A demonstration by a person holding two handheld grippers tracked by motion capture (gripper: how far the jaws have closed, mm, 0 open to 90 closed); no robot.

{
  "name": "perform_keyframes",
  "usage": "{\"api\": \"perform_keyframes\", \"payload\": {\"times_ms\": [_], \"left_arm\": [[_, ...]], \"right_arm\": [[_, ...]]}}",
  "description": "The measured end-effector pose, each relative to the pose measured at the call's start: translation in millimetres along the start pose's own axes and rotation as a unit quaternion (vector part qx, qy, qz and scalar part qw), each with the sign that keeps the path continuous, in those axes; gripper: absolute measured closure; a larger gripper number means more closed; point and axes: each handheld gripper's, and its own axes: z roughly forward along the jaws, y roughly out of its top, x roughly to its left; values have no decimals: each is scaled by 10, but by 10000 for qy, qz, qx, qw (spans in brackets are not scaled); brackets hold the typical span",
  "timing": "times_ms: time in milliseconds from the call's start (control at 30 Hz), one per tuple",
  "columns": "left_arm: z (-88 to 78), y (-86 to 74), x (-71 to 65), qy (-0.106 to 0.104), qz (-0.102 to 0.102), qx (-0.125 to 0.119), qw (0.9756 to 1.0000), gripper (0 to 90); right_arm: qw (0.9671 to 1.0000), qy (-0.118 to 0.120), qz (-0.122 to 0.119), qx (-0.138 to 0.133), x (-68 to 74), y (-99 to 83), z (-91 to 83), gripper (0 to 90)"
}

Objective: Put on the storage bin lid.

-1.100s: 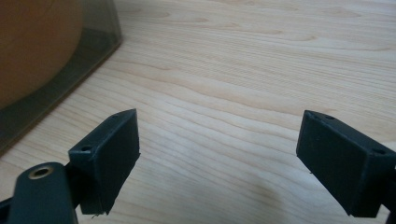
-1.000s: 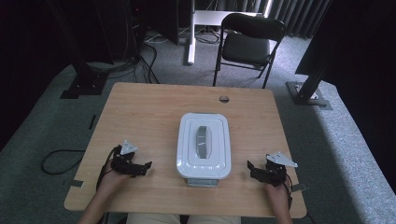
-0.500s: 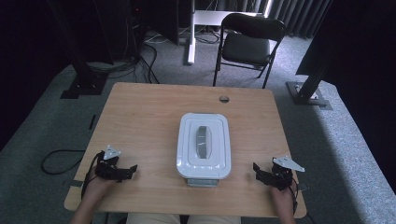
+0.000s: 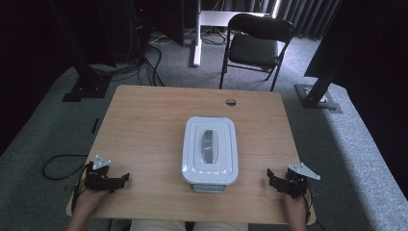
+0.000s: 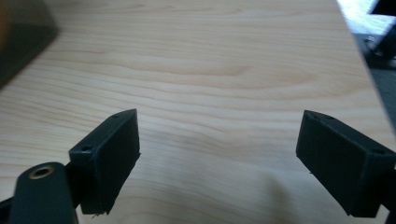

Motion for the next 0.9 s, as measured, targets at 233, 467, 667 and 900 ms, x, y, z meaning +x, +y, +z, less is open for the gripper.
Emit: {"api": "perform_keyframes", "payload": {"times_ms": [233, 467, 667, 900], "left_arm": [[-63, -62, 45, 411, -174, 27, 9990, 30], [-59, -81, 81, 567, -303, 46, 9979, 29], [-51, -94, 96, 532, -254, -42, 9982, 29], [-30, -71, 130, 557, -281, -45, 9980, 29]], "right_arm": [[9989, -399, 172, 184, -105, -53, -50, 136], [9960, -648, 263, 558, -158, -84, -61, 139], [9943, -672, 215, 798, -162, -84, -33, 127], [9952, -553, 141, 797, -201, -74, -20, 127]]}}
